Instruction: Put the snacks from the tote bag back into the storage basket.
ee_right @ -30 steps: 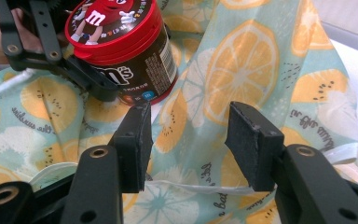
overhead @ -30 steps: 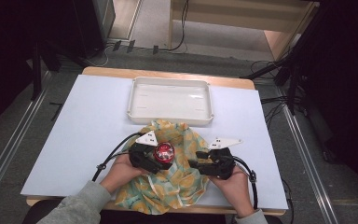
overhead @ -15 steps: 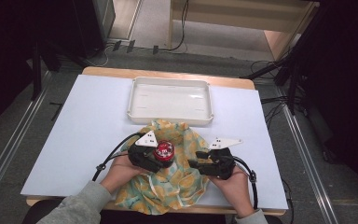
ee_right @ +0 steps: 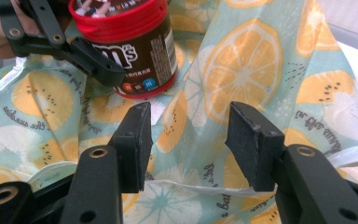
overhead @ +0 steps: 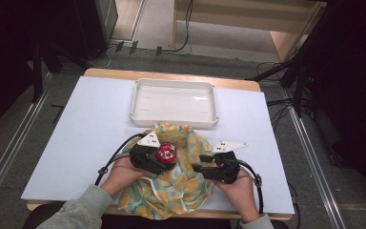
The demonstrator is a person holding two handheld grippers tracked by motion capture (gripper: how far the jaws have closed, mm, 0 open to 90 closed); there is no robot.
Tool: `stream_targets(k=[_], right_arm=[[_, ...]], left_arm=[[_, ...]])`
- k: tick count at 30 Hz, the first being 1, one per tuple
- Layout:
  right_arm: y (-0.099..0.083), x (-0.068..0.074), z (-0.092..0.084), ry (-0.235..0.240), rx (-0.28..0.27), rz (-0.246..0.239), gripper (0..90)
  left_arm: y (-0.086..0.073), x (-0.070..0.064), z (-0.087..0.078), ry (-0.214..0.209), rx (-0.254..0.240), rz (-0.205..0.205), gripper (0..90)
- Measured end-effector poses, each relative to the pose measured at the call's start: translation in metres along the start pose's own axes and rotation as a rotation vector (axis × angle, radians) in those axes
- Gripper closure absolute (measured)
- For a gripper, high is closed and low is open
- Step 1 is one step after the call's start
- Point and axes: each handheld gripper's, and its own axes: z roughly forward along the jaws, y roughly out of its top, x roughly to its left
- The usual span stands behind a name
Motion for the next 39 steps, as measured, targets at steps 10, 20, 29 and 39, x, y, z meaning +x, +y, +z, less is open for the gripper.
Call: stream_targets(k=[10,20,29,39], right_arm=[[0.0,0.001,0.0,0.003,-0.004,-0.003,51.7],[0.0,0.002,0.0,0.006,-0.007,-0.016,51.7],[0.0,0.002,0.0,0.009,-0.017,-0.021,51.6],[0.0,0.002,-0.002,0.01,-0.028,-0.02,50.2]], left_arm=[[0.008,-0.003,-0.012,0.002,-0.029,-0.017,25.6],[0.014,-0.009,-0.024,0.0,-0.026,-0.032,25.7],[0.018,-0.011,-0.04,0.022,-0.007,-0.052,25.7],[0.018,-0.012,-0.052,0.032,0.011,-0.074,25.7]])
